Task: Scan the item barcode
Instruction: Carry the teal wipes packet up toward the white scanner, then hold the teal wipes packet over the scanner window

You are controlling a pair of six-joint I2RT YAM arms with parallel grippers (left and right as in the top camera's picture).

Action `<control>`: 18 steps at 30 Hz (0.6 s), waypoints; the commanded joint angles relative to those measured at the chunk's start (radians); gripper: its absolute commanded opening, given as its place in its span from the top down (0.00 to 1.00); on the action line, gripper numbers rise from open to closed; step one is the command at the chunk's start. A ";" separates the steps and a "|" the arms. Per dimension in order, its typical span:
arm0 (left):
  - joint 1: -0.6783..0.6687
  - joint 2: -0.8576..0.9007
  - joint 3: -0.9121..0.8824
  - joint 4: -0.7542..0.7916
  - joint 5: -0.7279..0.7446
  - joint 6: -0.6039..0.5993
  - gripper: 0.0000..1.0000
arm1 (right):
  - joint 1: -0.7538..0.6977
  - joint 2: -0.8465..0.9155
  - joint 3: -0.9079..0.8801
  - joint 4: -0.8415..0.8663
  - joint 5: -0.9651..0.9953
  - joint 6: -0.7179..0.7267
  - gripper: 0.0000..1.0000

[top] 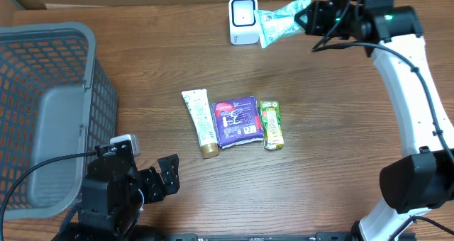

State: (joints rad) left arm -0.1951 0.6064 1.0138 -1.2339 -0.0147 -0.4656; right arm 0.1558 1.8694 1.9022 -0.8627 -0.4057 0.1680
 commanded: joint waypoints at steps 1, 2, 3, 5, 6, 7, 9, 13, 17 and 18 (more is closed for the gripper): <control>-0.005 -0.012 -0.009 0.000 0.008 -0.006 0.00 | 0.058 -0.020 0.027 0.037 0.306 0.018 0.96; -0.005 -0.012 -0.009 0.000 0.008 -0.006 0.00 | 0.082 -0.020 0.027 0.052 0.404 0.016 0.96; -0.005 -0.012 -0.009 0.001 0.008 -0.006 0.00 | 0.105 -0.020 0.027 0.070 0.488 0.006 0.96; -0.005 -0.012 -0.009 0.000 0.008 -0.006 0.00 | 0.154 -0.020 0.027 0.118 0.615 -0.081 0.96; -0.005 -0.012 -0.009 0.000 0.008 -0.006 0.01 | 0.185 -0.020 0.027 0.154 0.686 -0.153 0.96; -0.005 -0.012 -0.009 0.001 0.008 -0.006 0.00 | 0.213 -0.020 0.027 0.190 0.752 -0.204 0.96; -0.005 -0.012 -0.009 0.001 0.008 -0.006 0.00 | 0.279 -0.019 0.027 0.293 0.909 -0.320 0.96; -0.005 -0.012 -0.009 0.000 0.008 -0.006 0.00 | 0.354 0.000 0.027 0.510 1.090 -0.499 0.96; -0.005 -0.012 -0.009 0.000 0.008 -0.006 0.01 | 0.373 0.044 0.027 0.657 1.077 -0.649 0.96; -0.005 -0.012 -0.009 0.000 0.008 -0.006 0.01 | 0.373 0.058 0.027 0.679 1.077 -0.674 0.96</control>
State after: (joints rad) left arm -0.1951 0.6064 1.0138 -1.2339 -0.0147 -0.4656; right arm 0.5468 1.8866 1.9030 -0.2031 0.5823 -0.3630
